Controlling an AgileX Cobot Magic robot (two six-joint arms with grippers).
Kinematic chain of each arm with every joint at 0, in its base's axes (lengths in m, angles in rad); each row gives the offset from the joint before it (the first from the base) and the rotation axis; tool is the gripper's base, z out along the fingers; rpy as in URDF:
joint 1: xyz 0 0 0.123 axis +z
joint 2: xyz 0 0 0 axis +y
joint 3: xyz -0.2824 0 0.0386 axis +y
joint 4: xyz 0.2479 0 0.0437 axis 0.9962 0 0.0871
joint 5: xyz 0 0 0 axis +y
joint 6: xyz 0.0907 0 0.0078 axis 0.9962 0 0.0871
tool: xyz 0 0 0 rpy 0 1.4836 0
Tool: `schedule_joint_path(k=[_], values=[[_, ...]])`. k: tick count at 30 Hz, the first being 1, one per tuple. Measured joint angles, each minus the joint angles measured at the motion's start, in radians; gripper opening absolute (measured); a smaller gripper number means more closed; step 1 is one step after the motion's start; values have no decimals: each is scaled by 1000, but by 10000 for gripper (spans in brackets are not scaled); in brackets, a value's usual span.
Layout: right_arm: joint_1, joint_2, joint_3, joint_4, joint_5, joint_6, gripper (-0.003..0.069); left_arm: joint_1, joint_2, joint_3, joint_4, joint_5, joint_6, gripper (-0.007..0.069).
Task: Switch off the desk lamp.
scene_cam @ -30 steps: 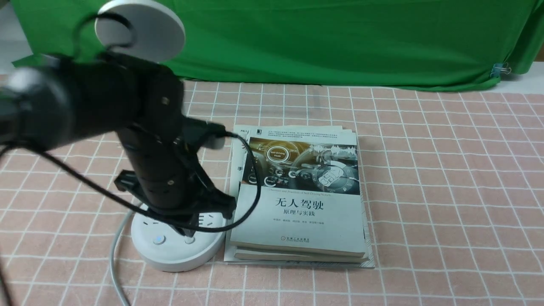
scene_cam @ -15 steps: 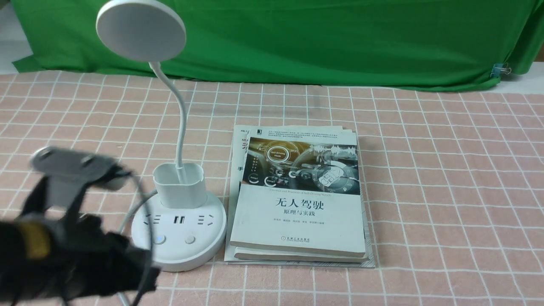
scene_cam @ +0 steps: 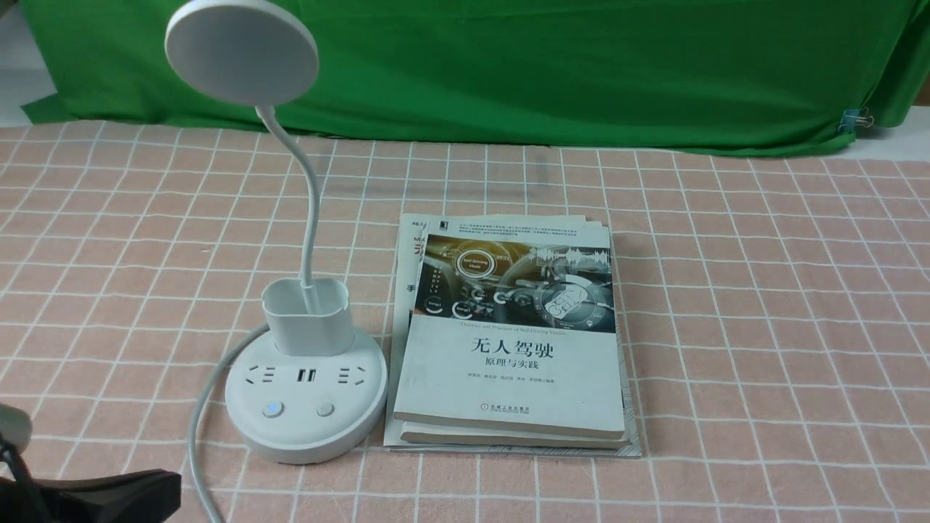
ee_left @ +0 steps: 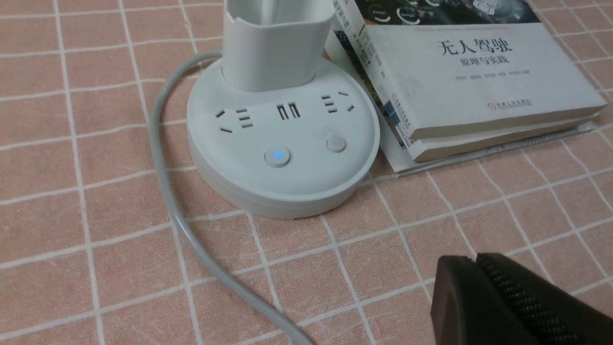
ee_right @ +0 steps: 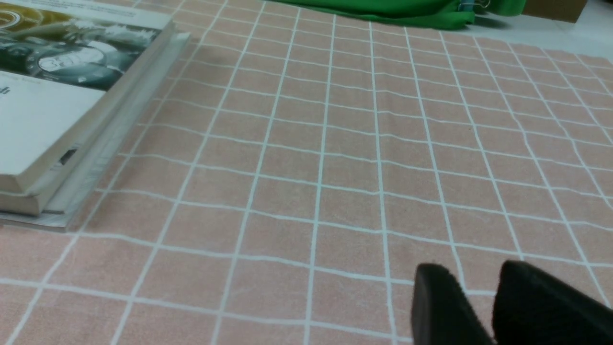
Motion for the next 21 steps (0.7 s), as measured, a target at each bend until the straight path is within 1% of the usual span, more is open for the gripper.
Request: schedule_joint_path(k=[5,8,11,12,13,16,19,20,21], values=[[0,0,0,0,0,0,242,0,0,3,1,-16,0,6],[0,0,0,0,0,0,242,0,-11,24,27,-38,1,6],[0,0,0,0,0,0,242,51,-84,81,54,-91,6,6],[0,0,0,0,0,0,242,117,-148,128,63,-135,14,6],[0,0,0,0,0,0,242,141,-184,144,64,-149,17,6],[0,0,0,0,0,0,242,269,-317,231,62,-197,34,6],[0,0,0,0,0,0,242,361,-423,298,39,-203,43,6],[0,0,0,0,0,0,242,366,-423,302,38,-203,44,6],[0,0,0,0,0,0,242,395,-446,340,27,-207,45,6]])
